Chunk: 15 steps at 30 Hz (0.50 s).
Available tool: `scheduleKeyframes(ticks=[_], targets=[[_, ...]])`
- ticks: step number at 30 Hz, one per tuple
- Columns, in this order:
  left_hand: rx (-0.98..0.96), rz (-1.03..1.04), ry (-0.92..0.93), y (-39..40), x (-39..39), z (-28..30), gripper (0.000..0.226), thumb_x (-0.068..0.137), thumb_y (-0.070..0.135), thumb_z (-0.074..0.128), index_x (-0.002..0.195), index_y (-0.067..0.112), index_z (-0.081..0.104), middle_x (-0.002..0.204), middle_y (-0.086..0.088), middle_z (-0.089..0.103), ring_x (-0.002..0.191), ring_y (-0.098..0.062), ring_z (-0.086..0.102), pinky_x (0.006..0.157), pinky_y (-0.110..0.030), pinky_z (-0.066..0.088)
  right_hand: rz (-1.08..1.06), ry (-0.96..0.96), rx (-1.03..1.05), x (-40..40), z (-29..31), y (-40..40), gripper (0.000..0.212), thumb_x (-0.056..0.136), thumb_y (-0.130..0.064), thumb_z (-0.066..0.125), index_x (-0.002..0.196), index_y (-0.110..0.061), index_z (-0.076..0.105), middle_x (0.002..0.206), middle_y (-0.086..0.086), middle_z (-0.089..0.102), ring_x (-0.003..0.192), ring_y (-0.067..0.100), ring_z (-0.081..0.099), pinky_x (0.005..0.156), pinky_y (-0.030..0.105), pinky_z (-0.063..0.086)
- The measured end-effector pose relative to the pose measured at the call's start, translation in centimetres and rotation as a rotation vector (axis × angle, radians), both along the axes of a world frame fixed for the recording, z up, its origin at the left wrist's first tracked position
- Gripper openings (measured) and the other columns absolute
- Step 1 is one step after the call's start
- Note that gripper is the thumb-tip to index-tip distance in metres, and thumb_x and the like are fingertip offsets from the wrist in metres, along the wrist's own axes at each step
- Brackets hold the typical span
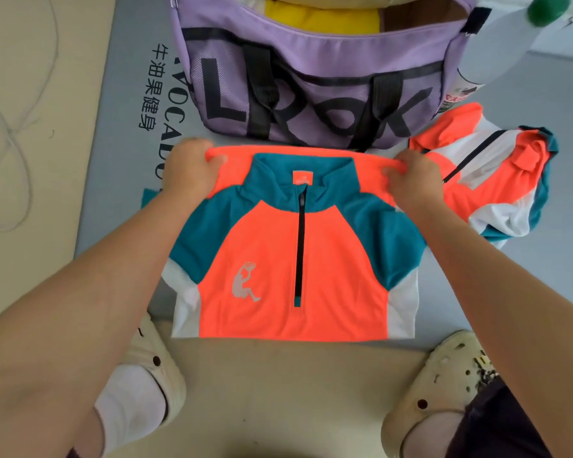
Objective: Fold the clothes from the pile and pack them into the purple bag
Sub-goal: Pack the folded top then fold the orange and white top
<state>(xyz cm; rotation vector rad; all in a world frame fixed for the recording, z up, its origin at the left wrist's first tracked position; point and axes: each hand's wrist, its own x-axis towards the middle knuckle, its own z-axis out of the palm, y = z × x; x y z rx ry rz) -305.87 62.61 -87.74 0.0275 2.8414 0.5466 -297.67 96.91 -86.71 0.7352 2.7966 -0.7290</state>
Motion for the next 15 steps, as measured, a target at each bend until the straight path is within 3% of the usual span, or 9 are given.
scheduleKeyframes(ticks=[1,3,7,9,11,13,15], targets=[[0.026,0.007,0.035,0.2,0.2,0.2,0.018,0.092,0.025,0.059,0.095,0.007,0.061,0.107,-0.017,0.058,0.093,-0.036,0.055,0.074,-0.041,0.039,-0.006,0.070,-0.022,0.0,0.4,-0.5,0.022,0.084,-0.004,0.053,0.105,0.001,0.061,0.105,0.025,0.063,0.099,0.038,0.057,0.082,0.038,0.037],[0.058,-0.011,0.111,0.5,1.4,0.7,0.029,0.089,0.020,0.059,0.117,0.012,0.058,0.125,-0.014,0.052,0.106,-0.035,0.054,0.084,-0.046,0.044,-0.016,0.194,-0.042,0.9,1.1,-1.4,0.030,0.082,-0.002,0.050,0.111,-0.002,0.057,0.113,0.021,0.057,0.097,0.035,0.055,0.083,0.040,0.039],[0.028,-0.262,0.174,3.3,7.7,1.4,0.035,0.083,0.018,0.062,0.117,0.009,0.061,0.125,-0.015,0.055,0.109,-0.037,0.051,0.086,-0.049,0.045,0.095,0.162,-0.025,4.6,0.5,-2.0,0.025,0.083,-0.007,0.059,0.107,-0.003,0.058,0.114,0.018,0.055,0.097,0.037,0.056,0.080,0.046,0.045],[0.043,-0.434,0.083,5.8,11.6,1.3,0.036,0.083,0.022,0.063,0.118,0.013,0.064,0.130,-0.012,0.056,0.113,-0.035,0.051,0.088,-0.047,0.044,0.189,0.020,-0.035,6.3,-0.2,-1.8,0.033,0.083,-0.015,0.068,0.113,-0.005,0.057,0.119,0.015,0.055,0.106,0.036,0.055,0.086,0.047,0.045],[0.041,-0.557,-0.063,8.0,14.6,1.0,0.044,0.087,0.030,0.061,0.129,0.019,0.060,0.144,-0.009,0.047,0.129,-0.031,0.043,0.097,-0.046,0.040,0.251,-0.120,0.092,7.2,-0.8,-1.1,0.049,0.081,-0.029,0.072,0.122,-0.010,0.053,0.126,0.011,0.052,0.116,0.033,0.051,0.094,0.048,0.040],[0.009,-0.573,-0.234,9.3,16.3,0.4,0.054,0.092,0.040,0.055,0.143,0.026,0.046,0.159,-0.001,0.027,0.146,-0.026,0.021,0.108,-0.045,0.030,0.273,-0.223,0.220,7.5,-1.0,0.0,0.058,0.081,-0.040,0.072,0.127,-0.015,0.047,0.128,0.008,0.052,0.116,0.030,0.052,0.096,0.048,0.033],[-0.050,-0.553,-0.341,9.9,16.7,0.0,0.059,0.095,0.047,0.050,0.149,0.031,0.034,0.164,0.005,0.010,0.151,-0.022,0.004,0.114,-0.046,0.023,0.270,-0.292,0.267,7.2,-0.8,1.3,0.056,0.082,-0.046,0.069,0.124,-0.016,0.049,0.120,0.008,0.058,0.109,0.030,0.057,0.095,0.046,0.031]])
